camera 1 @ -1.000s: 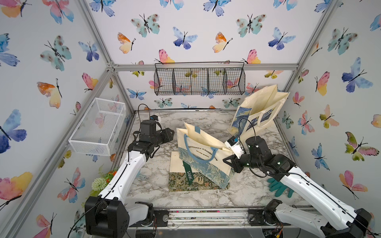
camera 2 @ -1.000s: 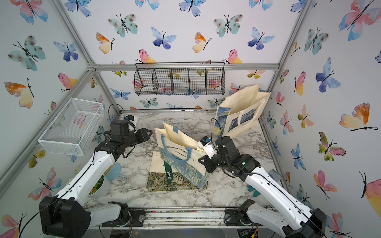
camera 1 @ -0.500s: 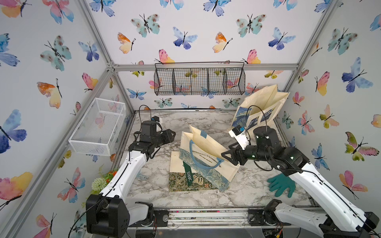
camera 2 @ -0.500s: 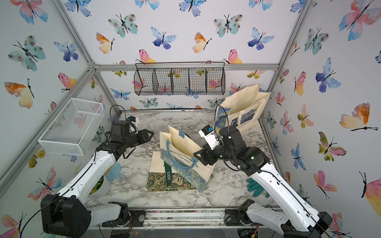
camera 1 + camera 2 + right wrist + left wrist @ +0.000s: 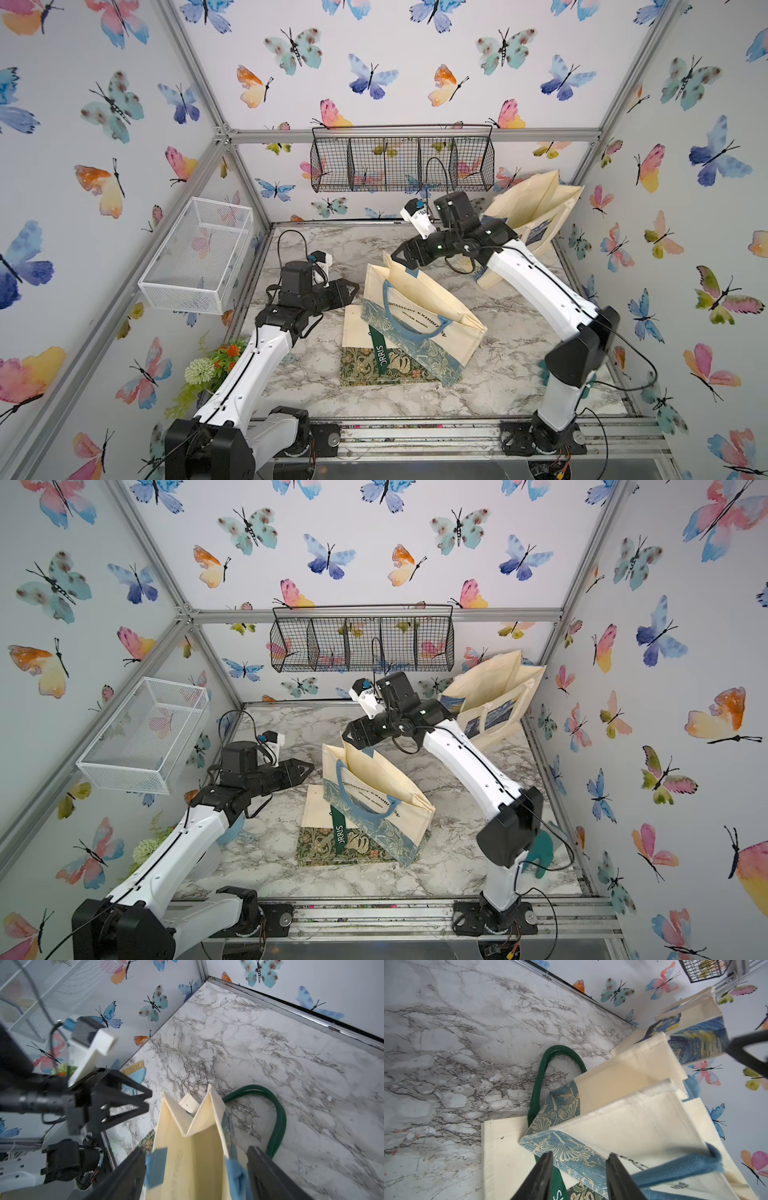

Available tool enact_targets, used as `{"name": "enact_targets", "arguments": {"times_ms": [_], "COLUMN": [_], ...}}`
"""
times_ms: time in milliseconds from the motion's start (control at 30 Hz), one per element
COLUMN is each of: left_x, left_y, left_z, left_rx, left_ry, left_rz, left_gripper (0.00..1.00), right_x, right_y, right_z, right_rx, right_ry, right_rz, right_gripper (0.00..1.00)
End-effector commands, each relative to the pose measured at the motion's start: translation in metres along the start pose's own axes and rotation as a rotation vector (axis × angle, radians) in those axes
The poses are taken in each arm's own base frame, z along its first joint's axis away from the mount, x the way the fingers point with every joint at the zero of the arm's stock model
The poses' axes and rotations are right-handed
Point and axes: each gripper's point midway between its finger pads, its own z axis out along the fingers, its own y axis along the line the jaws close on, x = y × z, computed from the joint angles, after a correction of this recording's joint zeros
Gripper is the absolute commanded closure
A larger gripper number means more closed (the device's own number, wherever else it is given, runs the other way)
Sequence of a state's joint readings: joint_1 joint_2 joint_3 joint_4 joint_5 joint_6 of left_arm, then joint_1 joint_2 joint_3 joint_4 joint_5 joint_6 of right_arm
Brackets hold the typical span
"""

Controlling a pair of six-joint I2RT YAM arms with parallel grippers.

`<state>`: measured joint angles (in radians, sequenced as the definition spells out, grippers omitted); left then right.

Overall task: Put away the canvas bag
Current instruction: Place the canvas bag at the center of the board, then pick up the canvas bag from the center of the board.

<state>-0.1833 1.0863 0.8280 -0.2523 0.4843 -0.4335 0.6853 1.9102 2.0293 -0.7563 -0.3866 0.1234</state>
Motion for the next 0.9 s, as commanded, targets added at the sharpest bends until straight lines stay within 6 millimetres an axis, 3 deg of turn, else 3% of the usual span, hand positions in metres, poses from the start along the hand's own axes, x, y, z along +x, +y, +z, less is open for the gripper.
{"name": "enact_targets", "arguments": {"times_ms": [0,200,500,667,867], "left_x": [0.000,0.003,0.001,0.000,0.001], "left_y": [-0.027,-0.028,-0.030,-0.033,-0.041], "left_z": [-0.005,0.010,0.033,0.041,0.049], "left_rx": [0.146,0.188,0.196,0.208,0.216], "left_ry": [-0.005,0.034,0.058,0.061,0.067], "left_rz": [0.040,0.014,0.009,-0.001,0.003], "left_gripper": [0.54,0.54,0.53,0.53,0.53], "right_x": [-0.017,-0.016,-0.003,0.015,0.024], "right_y": [-0.002,0.007,0.022,0.021,0.038], "right_z": [0.009,0.033,0.023,0.023,0.021], "right_rx": [-0.035,-0.146,-0.215,-0.194,-0.204], "right_ry": [-0.012,0.022,0.049,0.112,0.139], "right_rz": [0.037,0.079,0.090,0.072,0.020], "right_gripper": [0.20,0.22,0.26,0.29,0.30]}}
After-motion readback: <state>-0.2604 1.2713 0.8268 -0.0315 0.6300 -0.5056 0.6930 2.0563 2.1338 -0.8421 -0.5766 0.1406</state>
